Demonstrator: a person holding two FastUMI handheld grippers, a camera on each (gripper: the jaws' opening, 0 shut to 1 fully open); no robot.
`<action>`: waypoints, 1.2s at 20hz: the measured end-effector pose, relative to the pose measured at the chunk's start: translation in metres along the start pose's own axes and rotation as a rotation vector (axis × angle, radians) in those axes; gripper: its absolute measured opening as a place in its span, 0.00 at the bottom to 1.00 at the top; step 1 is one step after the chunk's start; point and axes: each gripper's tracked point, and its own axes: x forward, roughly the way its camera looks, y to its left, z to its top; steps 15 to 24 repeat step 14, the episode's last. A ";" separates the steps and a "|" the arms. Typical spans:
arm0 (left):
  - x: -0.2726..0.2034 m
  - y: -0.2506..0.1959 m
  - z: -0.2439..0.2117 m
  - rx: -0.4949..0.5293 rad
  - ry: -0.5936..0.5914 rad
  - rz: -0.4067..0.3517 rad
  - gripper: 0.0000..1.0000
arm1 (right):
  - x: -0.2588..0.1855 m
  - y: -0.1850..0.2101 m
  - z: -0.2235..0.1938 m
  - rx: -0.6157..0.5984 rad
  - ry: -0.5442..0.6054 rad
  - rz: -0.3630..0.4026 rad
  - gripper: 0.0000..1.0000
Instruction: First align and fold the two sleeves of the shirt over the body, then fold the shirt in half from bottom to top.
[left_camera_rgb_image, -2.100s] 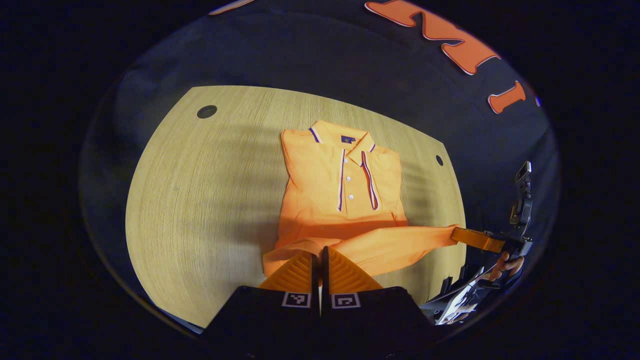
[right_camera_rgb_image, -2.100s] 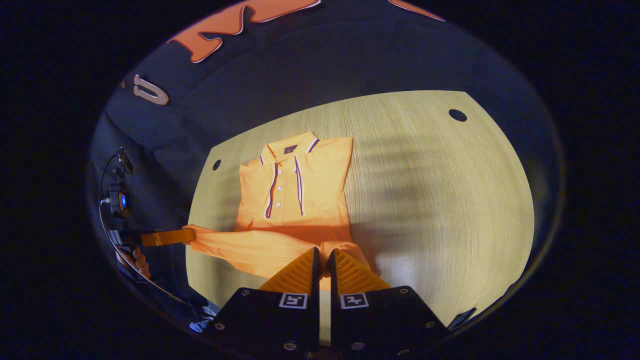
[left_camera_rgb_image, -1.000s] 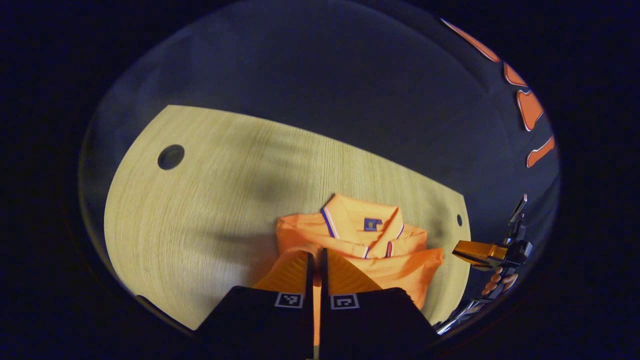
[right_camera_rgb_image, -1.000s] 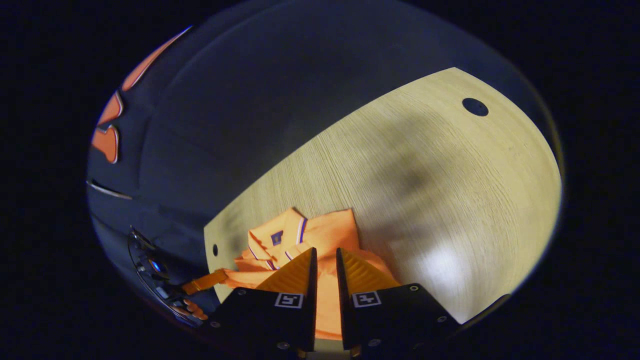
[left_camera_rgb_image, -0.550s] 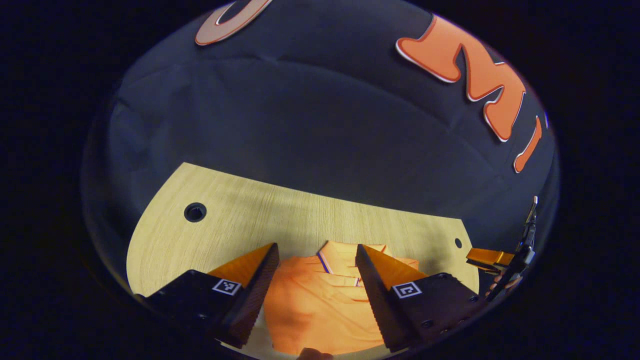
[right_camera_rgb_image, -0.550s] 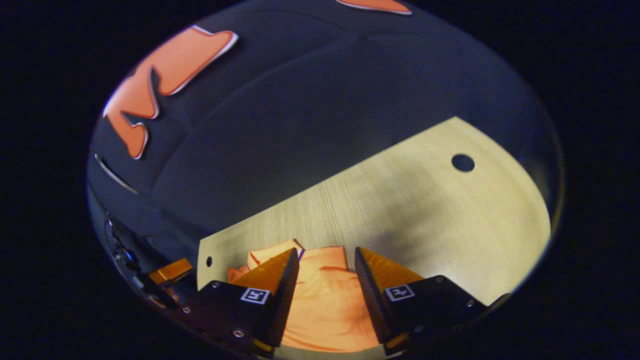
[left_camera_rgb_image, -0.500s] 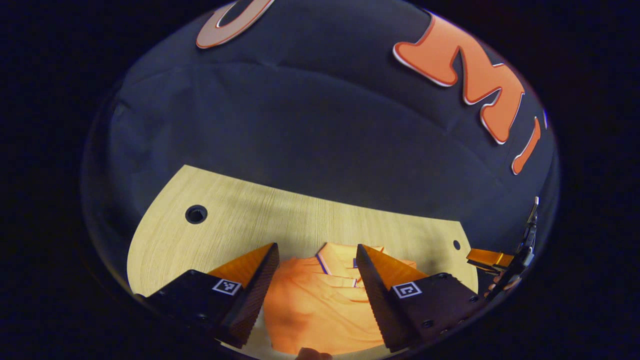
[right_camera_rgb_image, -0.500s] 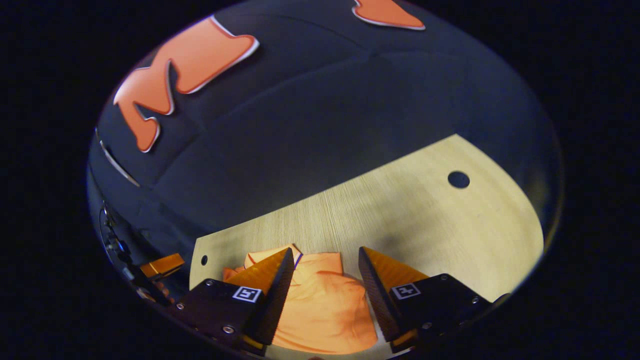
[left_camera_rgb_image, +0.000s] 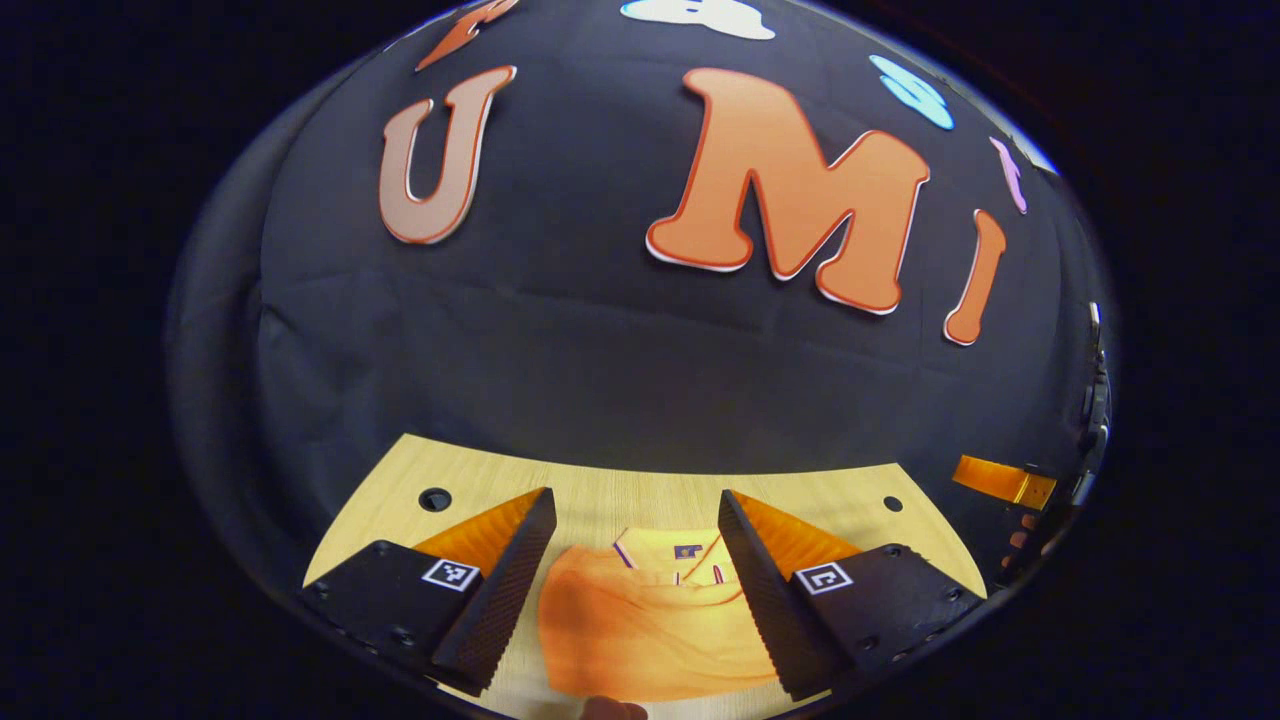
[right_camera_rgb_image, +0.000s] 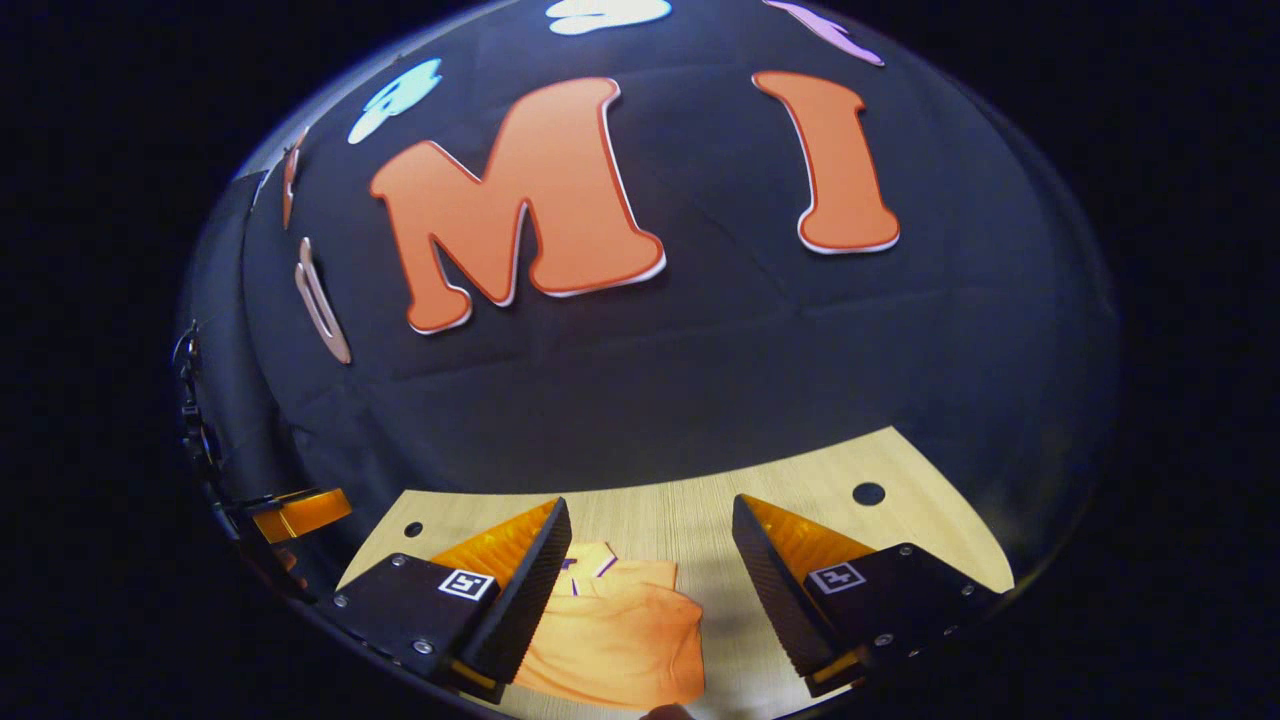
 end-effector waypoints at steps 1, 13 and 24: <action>-0.014 -0.005 0.006 0.010 -0.028 0.004 0.99 | -0.005 0.009 -0.001 -0.016 -0.029 0.010 0.98; -0.145 -0.028 0.019 0.042 -0.279 0.033 0.98 | -0.105 0.053 0.029 -0.180 -0.262 0.094 0.98; -0.155 -0.027 0.020 0.053 -0.295 0.034 0.98 | -0.112 0.056 0.033 -0.193 -0.291 0.085 0.98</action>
